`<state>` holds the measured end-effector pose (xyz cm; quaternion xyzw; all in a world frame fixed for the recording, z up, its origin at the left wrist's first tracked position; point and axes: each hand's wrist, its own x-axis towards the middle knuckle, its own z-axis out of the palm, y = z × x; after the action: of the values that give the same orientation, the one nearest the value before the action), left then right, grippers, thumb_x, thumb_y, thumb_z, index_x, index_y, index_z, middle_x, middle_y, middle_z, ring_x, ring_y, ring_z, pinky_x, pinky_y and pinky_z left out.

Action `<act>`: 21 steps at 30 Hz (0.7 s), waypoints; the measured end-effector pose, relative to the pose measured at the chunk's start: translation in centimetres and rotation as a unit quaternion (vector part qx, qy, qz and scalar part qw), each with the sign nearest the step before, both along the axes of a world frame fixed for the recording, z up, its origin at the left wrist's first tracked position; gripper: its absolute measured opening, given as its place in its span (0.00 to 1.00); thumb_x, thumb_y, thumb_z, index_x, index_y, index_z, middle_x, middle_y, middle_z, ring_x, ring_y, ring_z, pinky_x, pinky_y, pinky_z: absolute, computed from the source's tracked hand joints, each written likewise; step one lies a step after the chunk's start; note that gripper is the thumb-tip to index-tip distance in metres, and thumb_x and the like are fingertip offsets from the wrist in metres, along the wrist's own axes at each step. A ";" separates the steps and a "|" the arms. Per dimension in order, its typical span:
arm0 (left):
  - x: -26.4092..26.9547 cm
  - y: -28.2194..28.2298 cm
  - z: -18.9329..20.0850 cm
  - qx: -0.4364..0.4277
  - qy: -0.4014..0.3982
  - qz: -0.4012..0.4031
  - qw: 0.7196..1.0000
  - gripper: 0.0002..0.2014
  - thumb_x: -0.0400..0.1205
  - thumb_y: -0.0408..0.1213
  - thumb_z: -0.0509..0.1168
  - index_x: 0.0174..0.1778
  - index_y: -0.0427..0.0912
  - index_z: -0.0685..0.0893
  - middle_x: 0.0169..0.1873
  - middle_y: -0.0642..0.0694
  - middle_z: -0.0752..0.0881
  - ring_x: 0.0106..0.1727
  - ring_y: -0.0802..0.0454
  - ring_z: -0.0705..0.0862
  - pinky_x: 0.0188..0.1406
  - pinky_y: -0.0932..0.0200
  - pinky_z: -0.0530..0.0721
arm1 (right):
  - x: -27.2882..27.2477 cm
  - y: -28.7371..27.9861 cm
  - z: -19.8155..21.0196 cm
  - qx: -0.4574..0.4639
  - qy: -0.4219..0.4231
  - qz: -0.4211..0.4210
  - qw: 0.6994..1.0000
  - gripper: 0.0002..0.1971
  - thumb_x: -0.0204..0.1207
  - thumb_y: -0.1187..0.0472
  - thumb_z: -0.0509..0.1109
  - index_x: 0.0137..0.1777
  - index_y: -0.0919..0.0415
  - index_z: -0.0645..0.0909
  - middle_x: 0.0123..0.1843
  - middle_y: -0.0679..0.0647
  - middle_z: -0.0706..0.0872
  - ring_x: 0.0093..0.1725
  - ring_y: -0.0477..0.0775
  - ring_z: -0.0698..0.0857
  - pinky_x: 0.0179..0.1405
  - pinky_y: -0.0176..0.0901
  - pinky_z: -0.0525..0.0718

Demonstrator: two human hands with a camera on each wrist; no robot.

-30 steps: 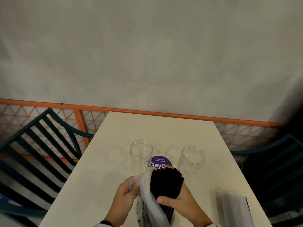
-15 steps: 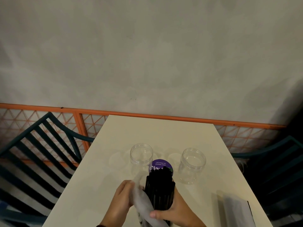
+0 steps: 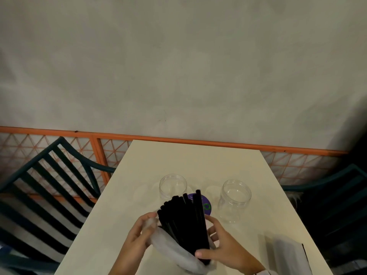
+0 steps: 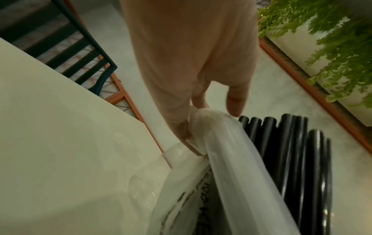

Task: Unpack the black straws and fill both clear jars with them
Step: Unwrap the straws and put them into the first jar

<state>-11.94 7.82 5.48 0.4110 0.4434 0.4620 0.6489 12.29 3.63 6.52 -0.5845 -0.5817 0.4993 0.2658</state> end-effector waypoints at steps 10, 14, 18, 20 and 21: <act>-1.3 0.0 -0.3 0.000 -0.049 -0.001 0.999 0.52 0.34 0.52 0.85 0.58 0.50 0.78 0.64 0.46 0.78 0.63 0.51 0.79 0.51 0.57 0.85 | 0.0 -1.4 -0.7 0.075 -0.123 0.084 0.986 0.38 0.69 0.50 0.73 0.68 0.31 0.49 0.66 0.41 0.68 0.60 0.40 0.75 0.62 0.31 0.78; -1.6 -0.2 0.1 0.015 -0.041 -0.008 0.999 0.49 0.38 0.53 0.85 0.58 0.53 0.78 0.64 0.49 0.78 0.63 0.56 0.78 0.61 0.52 0.76 | 0.0 -1.7 -0.7 0.061 -0.031 0.036 0.997 0.34 0.69 0.47 0.73 0.73 0.42 0.62 0.61 0.46 0.73 0.57 0.37 0.78 0.55 0.29 0.80; -1.3 -0.3 0.4 0.050 0.041 0.004 0.998 0.23 0.67 0.35 0.77 0.56 0.52 0.79 0.59 0.49 0.80 0.49 0.67 0.84 0.44 0.66 0.83 | -0.1 -1.7 -1.2 0.124 -0.052 -0.023 0.991 0.15 0.77 0.58 0.67 0.61 0.40 0.76 0.54 0.45 0.81 0.53 0.40 0.80 0.45 0.26 0.79; -1.0 -0.3 0.6 0.077 0.094 0.010 0.993 0.17 0.67 0.37 0.77 0.47 0.54 0.81 0.51 0.50 0.83 0.40 0.65 0.85 0.35 0.70 0.84 | -0.1 -1.6 -1.2 0.130 -0.036 -0.074 0.988 0.13 0.76 0.62 0.69 0.50 0.40 0.79 0.48 0.43 0.86 0.49 0.40 0.82 0.41 0.27 0.79; -0.9 -0.4 0.8 0.096 0.133 0.014 0.986 0.16 0.62 0.43 0.78 0.42 0.56 0.81 0.46 0.53 0.84 0.40 0.62 0.84 0.35 0.70 0.83 | -0.2 -1.5 -1.0 0.126 -0.023 -0.101 0.987 0.12 0.74 0.63 0.71 0.46 0.41 0.80 0.45 0.43 0.87 0.44 0.39 0.82 0.39 0.28 0.78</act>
<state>-12.81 7.44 6.25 0.5229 0.4850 0.4528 0.5350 12.12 2.09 5.47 -0.6136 -0.5838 0.3792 0.3727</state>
